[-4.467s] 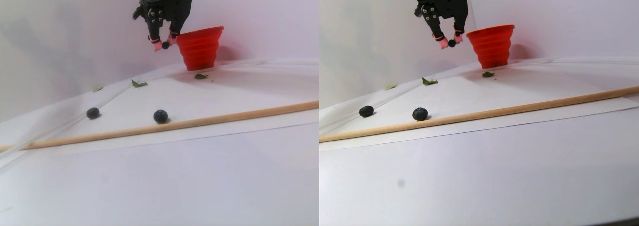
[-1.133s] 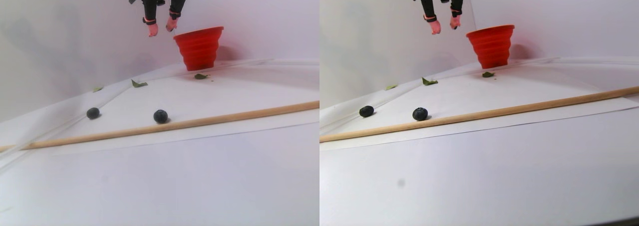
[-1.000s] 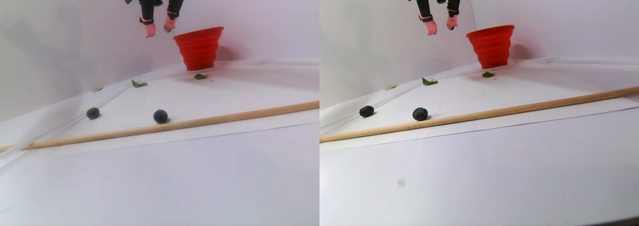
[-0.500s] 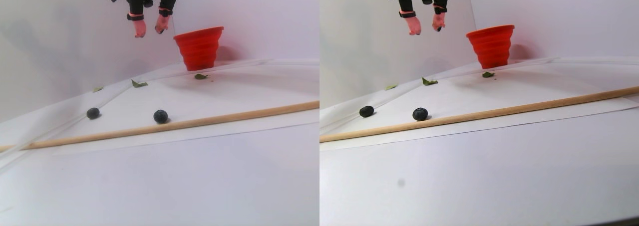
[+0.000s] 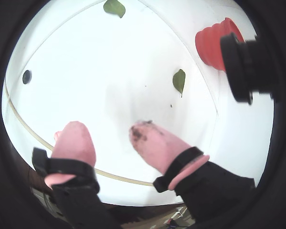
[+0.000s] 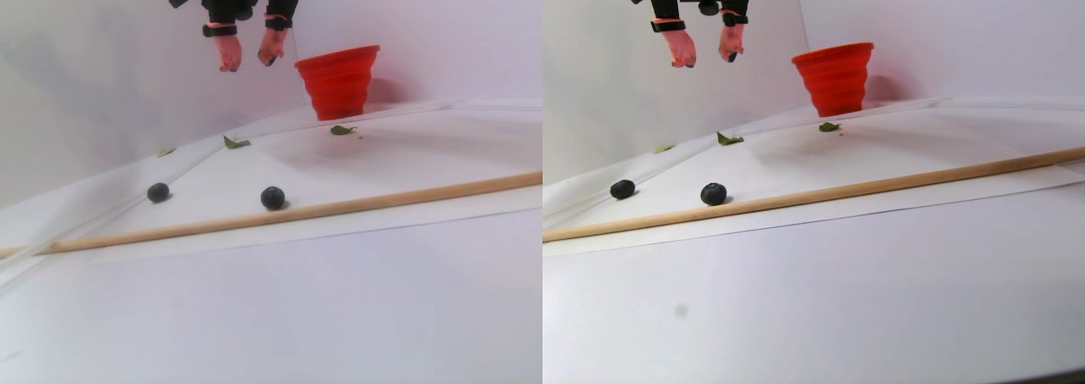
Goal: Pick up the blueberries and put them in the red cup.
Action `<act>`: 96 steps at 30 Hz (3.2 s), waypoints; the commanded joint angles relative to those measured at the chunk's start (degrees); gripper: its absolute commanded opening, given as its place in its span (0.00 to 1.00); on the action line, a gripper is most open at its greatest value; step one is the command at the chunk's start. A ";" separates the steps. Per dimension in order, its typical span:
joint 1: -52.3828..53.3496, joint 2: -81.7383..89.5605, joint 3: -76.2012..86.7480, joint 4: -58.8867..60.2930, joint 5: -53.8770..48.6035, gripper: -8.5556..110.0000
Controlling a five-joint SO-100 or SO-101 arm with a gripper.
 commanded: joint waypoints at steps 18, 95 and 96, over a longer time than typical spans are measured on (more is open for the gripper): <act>-2.02 11.25 13.80 -0.18 -7.12 0.21; 4.75 -22.68 19.16 -35.95 -17.67 0.21; 4.66 -22.59 19.34 -35.95 -17.58 0.21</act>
